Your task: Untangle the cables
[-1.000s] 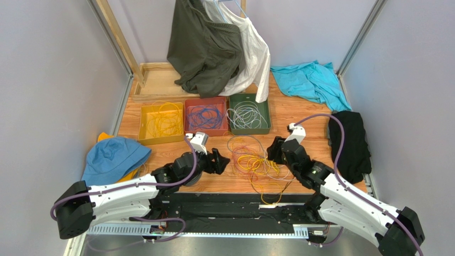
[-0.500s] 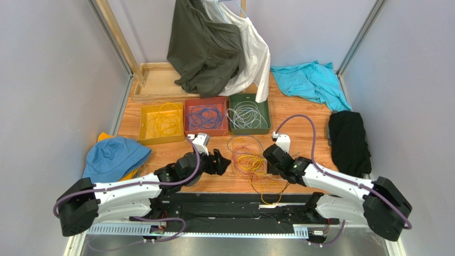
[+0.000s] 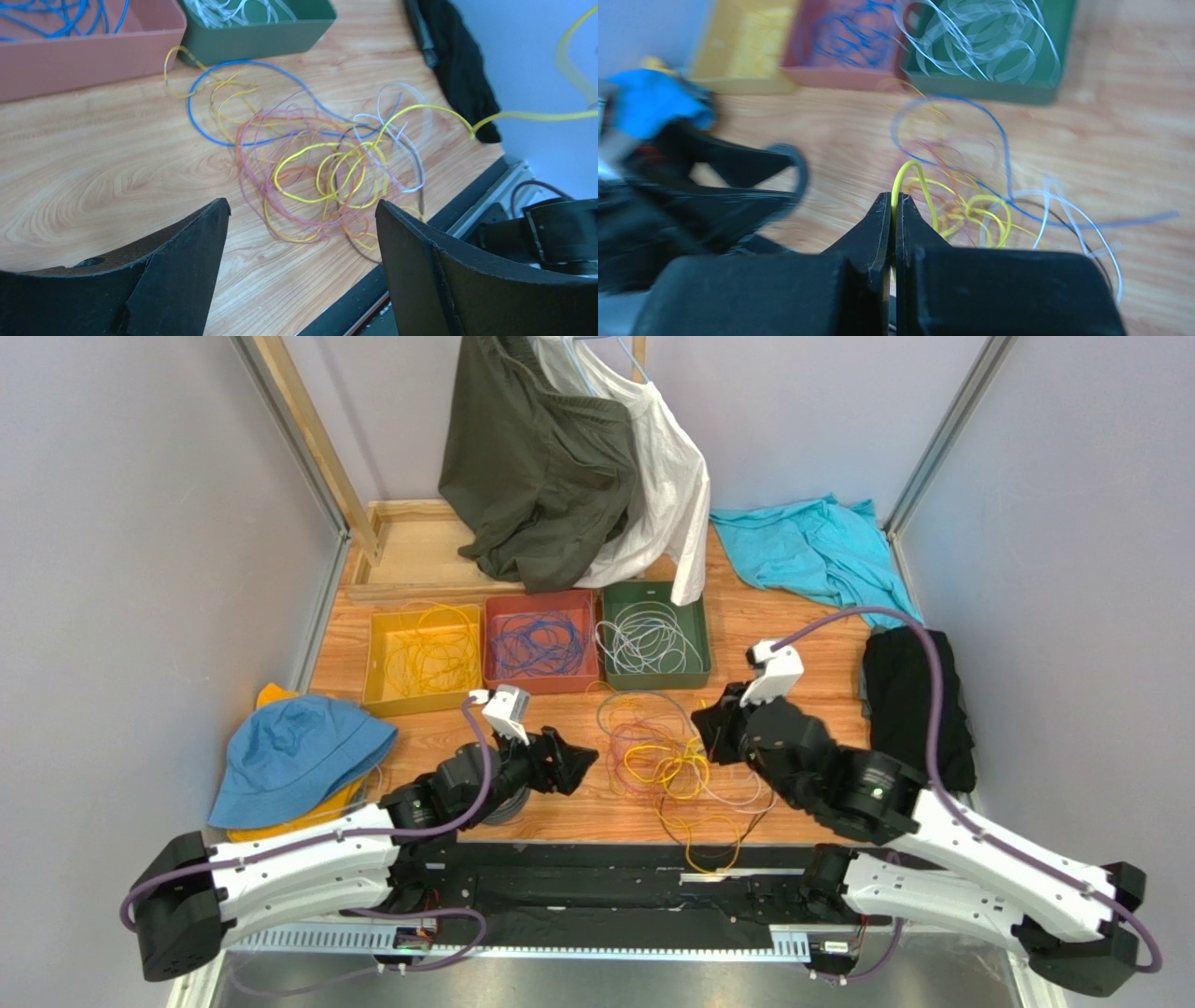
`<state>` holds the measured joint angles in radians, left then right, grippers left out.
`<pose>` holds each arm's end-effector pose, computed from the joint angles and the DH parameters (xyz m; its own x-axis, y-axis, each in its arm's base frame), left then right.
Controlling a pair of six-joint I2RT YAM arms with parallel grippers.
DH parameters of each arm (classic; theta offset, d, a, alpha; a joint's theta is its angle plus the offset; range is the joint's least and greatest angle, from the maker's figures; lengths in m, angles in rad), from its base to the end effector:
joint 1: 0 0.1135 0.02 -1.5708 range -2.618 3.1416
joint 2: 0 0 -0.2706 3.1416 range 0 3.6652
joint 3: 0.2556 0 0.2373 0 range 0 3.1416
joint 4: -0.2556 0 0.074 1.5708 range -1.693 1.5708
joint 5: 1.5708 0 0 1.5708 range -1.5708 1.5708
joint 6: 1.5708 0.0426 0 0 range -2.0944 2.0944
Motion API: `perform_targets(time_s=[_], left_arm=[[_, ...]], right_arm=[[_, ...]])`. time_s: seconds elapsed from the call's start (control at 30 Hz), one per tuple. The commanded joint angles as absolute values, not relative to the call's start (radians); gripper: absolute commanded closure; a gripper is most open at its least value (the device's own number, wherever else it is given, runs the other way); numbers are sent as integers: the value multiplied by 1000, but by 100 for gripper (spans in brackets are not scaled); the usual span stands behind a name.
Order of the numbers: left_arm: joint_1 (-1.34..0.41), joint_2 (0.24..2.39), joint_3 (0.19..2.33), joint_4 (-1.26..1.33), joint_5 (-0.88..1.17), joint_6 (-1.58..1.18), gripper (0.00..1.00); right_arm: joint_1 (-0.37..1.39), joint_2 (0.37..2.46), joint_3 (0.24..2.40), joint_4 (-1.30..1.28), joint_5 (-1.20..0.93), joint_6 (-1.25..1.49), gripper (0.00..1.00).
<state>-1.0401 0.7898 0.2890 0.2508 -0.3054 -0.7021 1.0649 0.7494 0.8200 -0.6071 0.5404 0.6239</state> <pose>0.0975 -0.1408 0.2197 -0.5316 -0.3111 -0.7878 0.4346 0.6982 -0.5689 0.0878 0.1133 0.3174 -0.5140 0.1059 -0.8512 -0.2902 0.9124 0.2887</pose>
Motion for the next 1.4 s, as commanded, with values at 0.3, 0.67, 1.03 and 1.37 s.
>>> perform_targets(time_s=[0.3, 0.67, 1.03, 1.37], left_arm=[[-1042, 569, 209, 538, -196, -483, 2], [-1175, 878, 222, 1144, -98, -112, 1], [-1178, 1152, 359, 1358, -86, -72, 1], [-1178, 1302, 439, 1364, -72, -44, 24]], right_arm=[[1135, 940, 1551, -707, 301, 414, 100], [1140, 1081, 1729, -738, 155, 483, 100], [1177, 1129, 1726, -749, 100, 520, 100], [1195, 1124, 1730, -750, 83, 528, 100]])
